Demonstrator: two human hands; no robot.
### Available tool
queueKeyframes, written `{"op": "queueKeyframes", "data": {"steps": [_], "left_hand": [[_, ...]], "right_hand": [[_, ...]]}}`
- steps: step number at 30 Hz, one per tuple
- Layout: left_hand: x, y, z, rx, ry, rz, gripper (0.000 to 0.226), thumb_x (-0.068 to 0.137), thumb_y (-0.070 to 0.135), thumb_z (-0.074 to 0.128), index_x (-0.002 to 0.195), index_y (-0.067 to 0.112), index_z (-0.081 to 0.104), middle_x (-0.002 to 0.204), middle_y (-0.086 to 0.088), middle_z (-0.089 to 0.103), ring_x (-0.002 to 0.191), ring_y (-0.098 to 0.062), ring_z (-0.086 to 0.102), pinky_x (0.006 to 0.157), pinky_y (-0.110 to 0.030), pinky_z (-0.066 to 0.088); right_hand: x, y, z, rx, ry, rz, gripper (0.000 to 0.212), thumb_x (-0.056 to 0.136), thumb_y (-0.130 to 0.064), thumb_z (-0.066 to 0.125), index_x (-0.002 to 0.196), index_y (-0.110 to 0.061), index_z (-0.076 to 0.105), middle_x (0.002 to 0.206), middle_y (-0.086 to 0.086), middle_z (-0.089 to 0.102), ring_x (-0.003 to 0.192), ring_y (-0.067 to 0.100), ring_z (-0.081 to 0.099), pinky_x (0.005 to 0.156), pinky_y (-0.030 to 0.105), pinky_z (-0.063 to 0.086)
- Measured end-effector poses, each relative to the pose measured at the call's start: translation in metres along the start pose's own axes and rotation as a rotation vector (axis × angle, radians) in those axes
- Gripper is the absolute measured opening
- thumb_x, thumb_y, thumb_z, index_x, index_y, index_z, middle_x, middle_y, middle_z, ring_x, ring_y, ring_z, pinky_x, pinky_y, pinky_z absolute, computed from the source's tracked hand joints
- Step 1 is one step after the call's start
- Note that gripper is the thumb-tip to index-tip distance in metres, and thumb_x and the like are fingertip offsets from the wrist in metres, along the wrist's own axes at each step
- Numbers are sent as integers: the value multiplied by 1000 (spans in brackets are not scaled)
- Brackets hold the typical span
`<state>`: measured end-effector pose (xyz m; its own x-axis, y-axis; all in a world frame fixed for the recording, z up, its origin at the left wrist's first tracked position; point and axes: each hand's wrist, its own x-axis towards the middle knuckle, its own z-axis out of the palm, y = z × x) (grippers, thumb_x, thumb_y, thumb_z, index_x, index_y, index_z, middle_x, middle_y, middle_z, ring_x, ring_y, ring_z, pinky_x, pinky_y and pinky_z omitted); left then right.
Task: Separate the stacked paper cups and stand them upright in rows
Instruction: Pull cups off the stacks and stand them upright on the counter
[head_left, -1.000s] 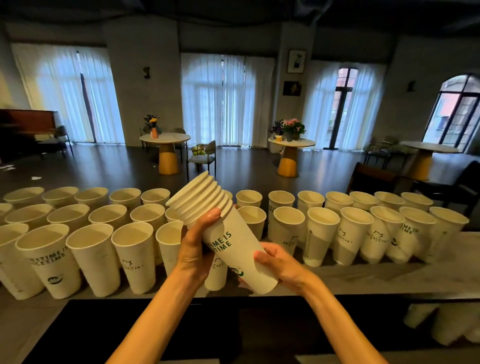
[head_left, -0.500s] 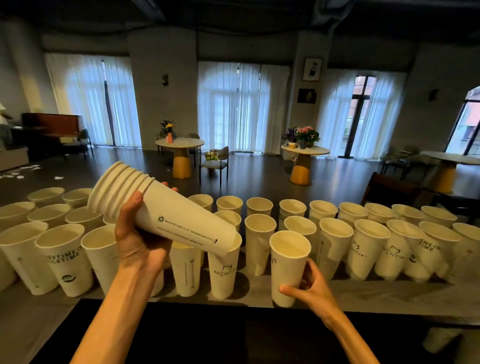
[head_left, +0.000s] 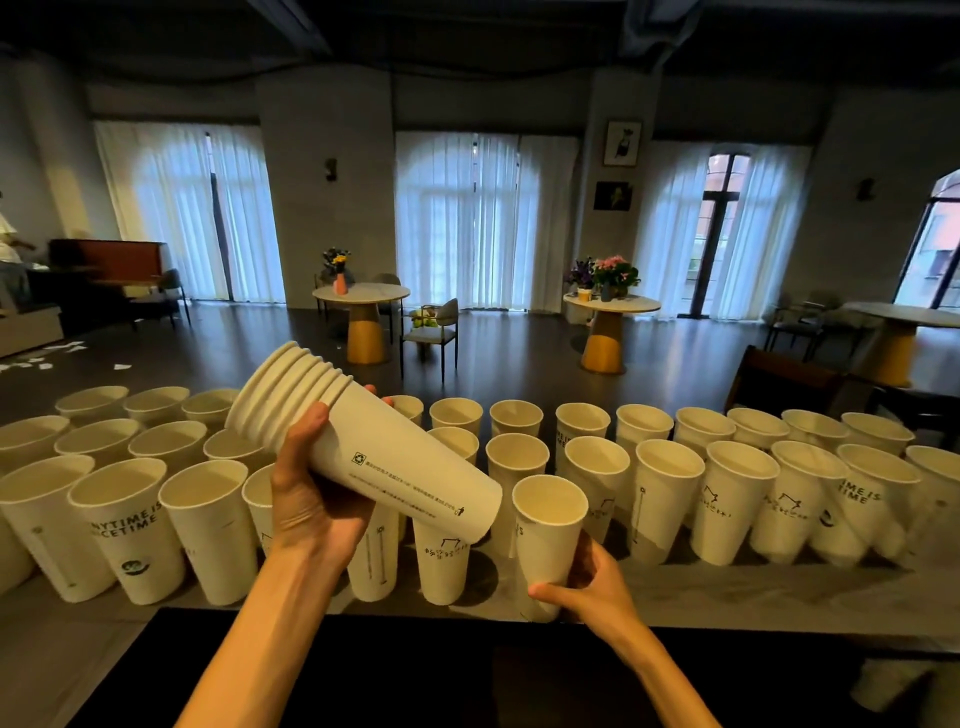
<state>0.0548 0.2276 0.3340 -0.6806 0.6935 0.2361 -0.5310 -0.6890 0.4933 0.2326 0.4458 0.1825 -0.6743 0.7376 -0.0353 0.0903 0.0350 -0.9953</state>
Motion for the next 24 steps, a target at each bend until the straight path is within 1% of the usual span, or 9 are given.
{"op": "queueKeyframes", "data": {"steps": [2, 7, 9, 12, 14, 16, 20, 22, 24], "left_hand": [[0, -4, 1, -1, -6, -6, 29, 83, 32, 64, 105, 20, 79, 116, -5, 70, 110, -23, 66, 111, -53, 40], [-2, -14, 11, 68, -23, -40, 27, 77, 31, 70, 99, 22, 81, 110, -5, 74, 101, -20, 70, 98, -45, 53], [0, -19, 13, 85, -40, -66, 50, 56, 34, 89, 103, 20, 80, 113, -6, 73, 103, -21, 69, 99, -44, 53], [6, -32, 19, 81, -53, -152, 105, 36, 37, 98, 132, 11, 64, 123, -12, 68, 108, -25, 67, 93, -45, 56], [9, -48, 29, 87, -115, -228, 109, 37, 37, 98, 136, 10, 60, 124, -13, 68, 108, -26, 68, 93, -46, 56], [10, -70, 44, 130, -188, -313, 92, 39, 37, 97, 123, 11, 70, 121, -16, 69, 106, -27, 68, 99, -49, 53], [3, -115, 69, 300, -212, -387, 60, 47, 32, 88, 105, 16, 79, 116, -18, 71, 103, -30, 67, 102, -52, 48], [-1, -128, 77, 407, -244, -384, 65, 53, 35, 82, 114, 13, 73, 120, -21, 69, 108, -35, 63, 102, -53, 48], [-1, -138, 81, 468, -255, -364, 83, 52, 37, 87, 127, 9, 64, 128, -24, 64, 116, -40, 61, 106, -57, 46]], "right_hand": [[4, 0, 7, -17, -24, 8, 86, 56, -17, 94, 124, -34, 43, 123, -11, 56, 116, 11, 52, 103, 39, 44], [4, 1, 8, -89, -54, 64, 98, 53, -26, 95, 137, -24, 43, 134, -11, 54, 128, 16, 50, 106, 40, 43], [0, 1, 0, -144, -97, 70, 103, 52, -28, 96, 141, -26, 42, 137, -11, 53, 129, 14, 49, 108, 40, 42], [-15, -5, -21, -149, -39, 11, 74, 64, -18, 90, 127, -30, 53, 126, -11, 59, 120, 11, 56, 98, 28, 50], [-29, -23, -35, -100, 66, -35, 45, 75, -23, 81, 115, -25, 63, 118, 1, 68, 109, 14, 66, 85, 25, 56], [-49, -45, -45, 8, 98, -34, 33, 81, -36, 70, 111, -21, 68, 116, 9, 70, 100, 14, 70, 84, 29, 57], [-83, -81, -54, 201, -170, -32, 75, 76, -63, 67, 131, -12, 58, 124, 17, 65, 114, 32, 63, 99, 46, 49], [-90, -85, -57, 203, -255, -45, 88, 73, -63, 70, 137, -6, 48, 122, 22, 64, 106, 33, 66, 93, 44, 53], [-94, -88, -64, 148, -221, -52, 91, 67, -65, 75, 131, -4, 51, 114, 18, 68, 97, 29, 69, 85, 40, 56]]}}
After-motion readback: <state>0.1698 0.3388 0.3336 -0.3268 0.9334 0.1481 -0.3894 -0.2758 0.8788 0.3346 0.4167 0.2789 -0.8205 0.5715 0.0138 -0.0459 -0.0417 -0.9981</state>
